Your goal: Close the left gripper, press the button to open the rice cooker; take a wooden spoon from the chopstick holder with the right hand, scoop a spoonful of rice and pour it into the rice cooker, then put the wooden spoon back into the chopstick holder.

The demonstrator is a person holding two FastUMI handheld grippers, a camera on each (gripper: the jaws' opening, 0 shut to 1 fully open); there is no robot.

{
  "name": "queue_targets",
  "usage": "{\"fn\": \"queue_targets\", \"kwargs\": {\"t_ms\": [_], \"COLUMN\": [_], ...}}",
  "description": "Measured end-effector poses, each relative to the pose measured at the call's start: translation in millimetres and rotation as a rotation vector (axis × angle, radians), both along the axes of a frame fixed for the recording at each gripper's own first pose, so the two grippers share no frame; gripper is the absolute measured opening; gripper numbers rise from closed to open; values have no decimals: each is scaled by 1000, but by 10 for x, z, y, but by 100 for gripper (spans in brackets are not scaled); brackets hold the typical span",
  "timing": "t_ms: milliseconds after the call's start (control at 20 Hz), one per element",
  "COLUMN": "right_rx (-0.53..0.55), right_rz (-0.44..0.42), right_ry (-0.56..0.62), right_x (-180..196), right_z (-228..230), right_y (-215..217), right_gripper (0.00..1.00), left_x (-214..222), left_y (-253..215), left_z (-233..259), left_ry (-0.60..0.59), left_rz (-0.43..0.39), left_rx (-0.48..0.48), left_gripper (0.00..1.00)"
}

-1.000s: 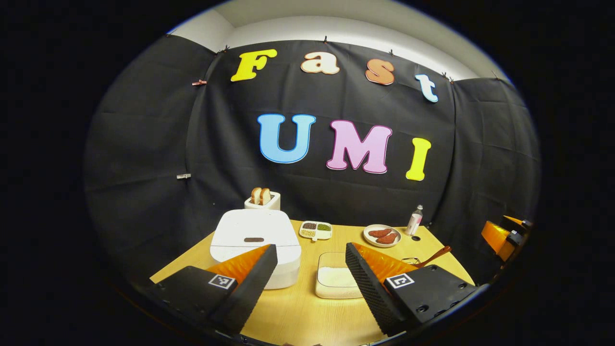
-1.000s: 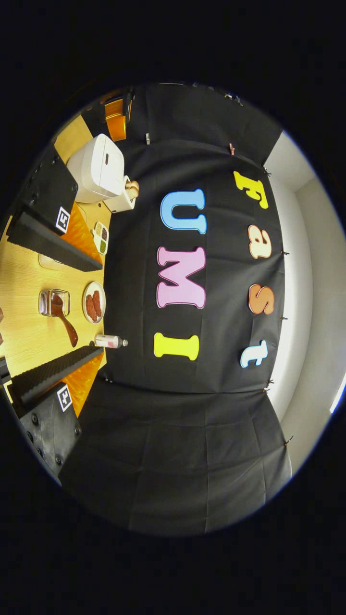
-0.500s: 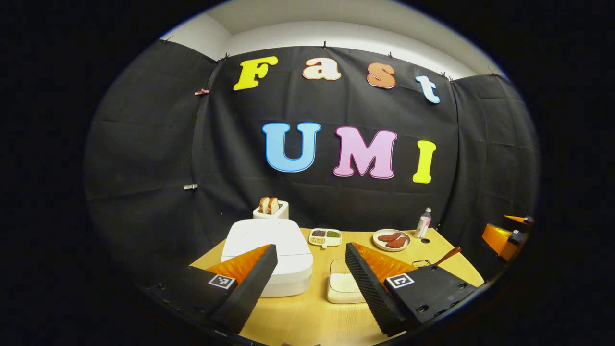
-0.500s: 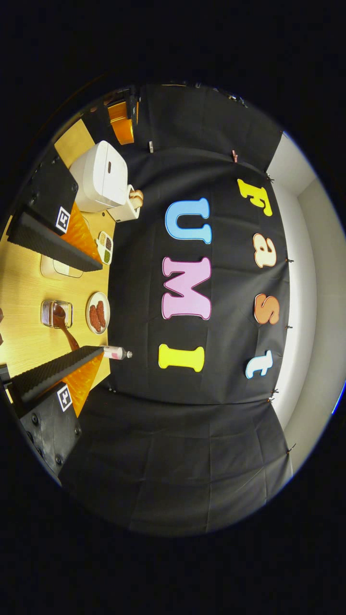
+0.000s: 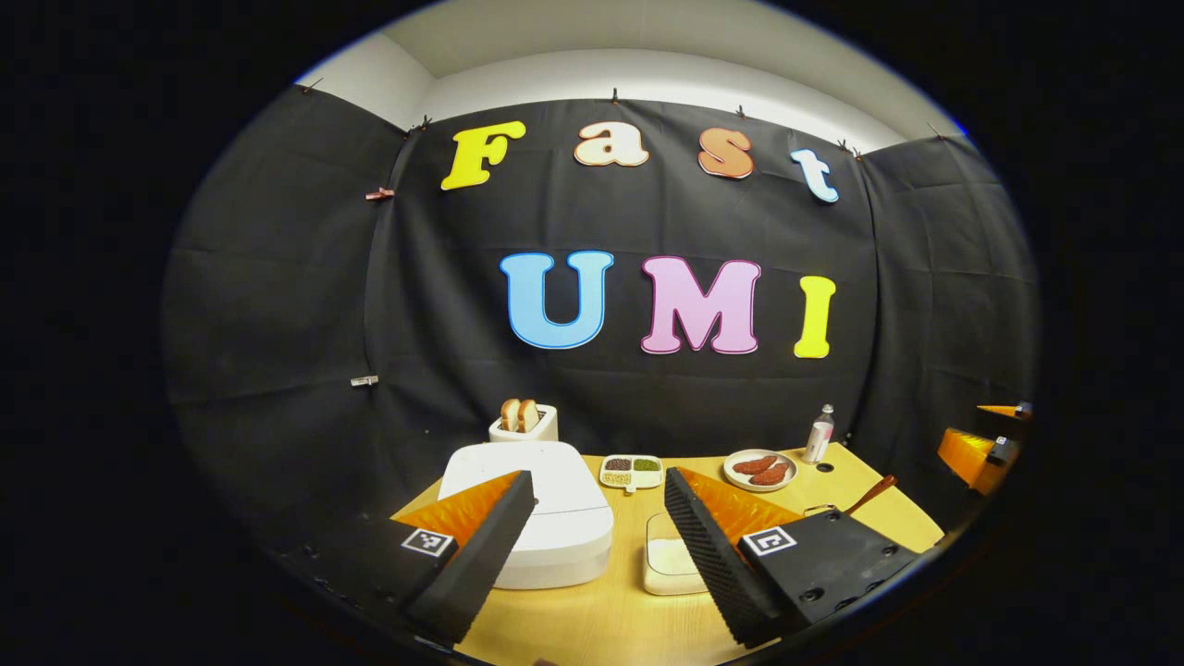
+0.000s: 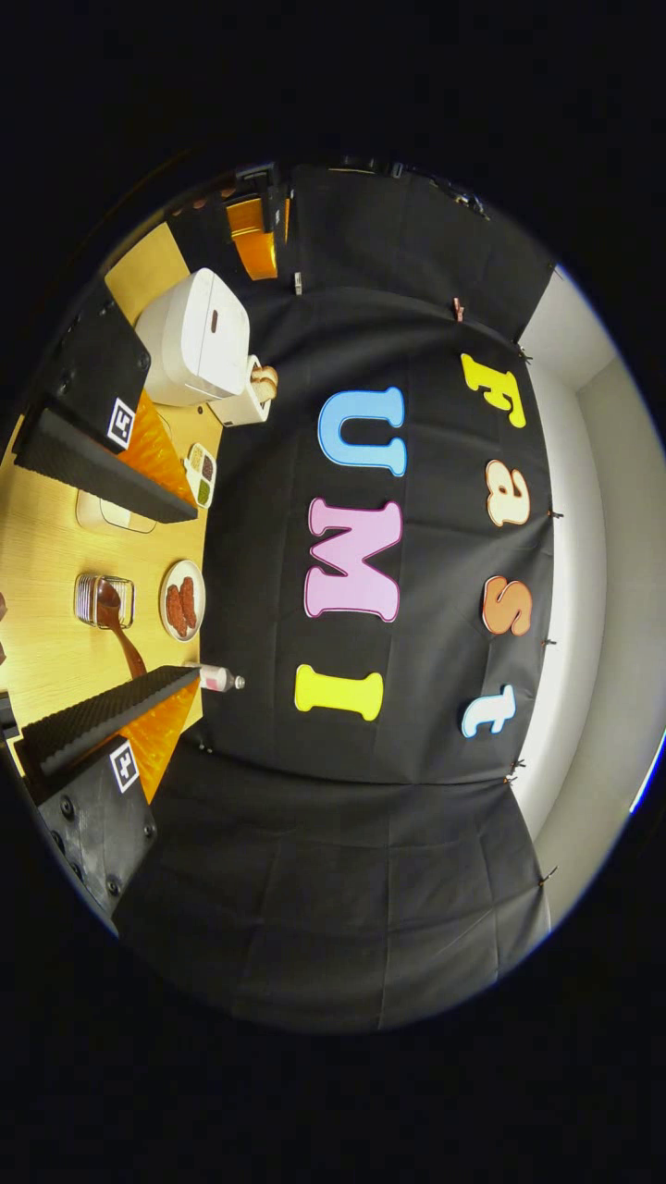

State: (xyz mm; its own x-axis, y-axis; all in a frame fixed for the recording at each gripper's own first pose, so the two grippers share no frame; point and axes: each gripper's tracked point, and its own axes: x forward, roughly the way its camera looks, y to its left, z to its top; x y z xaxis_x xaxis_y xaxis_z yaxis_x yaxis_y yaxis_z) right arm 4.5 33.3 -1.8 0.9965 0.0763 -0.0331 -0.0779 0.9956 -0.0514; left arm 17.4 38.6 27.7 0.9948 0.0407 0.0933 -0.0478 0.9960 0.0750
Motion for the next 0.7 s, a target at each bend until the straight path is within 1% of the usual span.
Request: {"fn": "queue_targets", "kwargs": {"t_ms": [150,200,250,300,350,450,550,600,650,700], "right_rx": [4,2,-2,-5,-9,-14,-13,-12,-9,-6], "right_rz": [-24,-32,-39,-48,-58,-80,-109,-125,-141,-158], "right_ry": [-2,-2,-3,-6,-9,-12,-13,-11,-9,-6], "right_x": [-42,-49,-71,-98,-125,-184,-236,-263,-294,-328], "right_z": [8,17,24,28,35,36,40,35,30,21], "right_y": [-71,-89,-109,-130,-161,-229,-314,-359,-408,-447], "right_gripper": [96,96,98,96,96,98,98,98,98,98], "left_x": [95,144,191,244,310,466,629,713,794,876], "left_y": [58,107,155,216,280,408,551,611,668,745], "left_z": [63,79,116,161,223,300,383,407,431,428], "left_ry": [9,16,23,20,19,19,22,26,30,39], "left_rz": [-9,-12,-11,-10,-6,1,7,5,4,10], "left_rx": [-35,-46,-62,-78,-93,-100,-98,-102,-106,-104], "left_gripper": [96,91,87,83,81,67,57,46,42,33]}}
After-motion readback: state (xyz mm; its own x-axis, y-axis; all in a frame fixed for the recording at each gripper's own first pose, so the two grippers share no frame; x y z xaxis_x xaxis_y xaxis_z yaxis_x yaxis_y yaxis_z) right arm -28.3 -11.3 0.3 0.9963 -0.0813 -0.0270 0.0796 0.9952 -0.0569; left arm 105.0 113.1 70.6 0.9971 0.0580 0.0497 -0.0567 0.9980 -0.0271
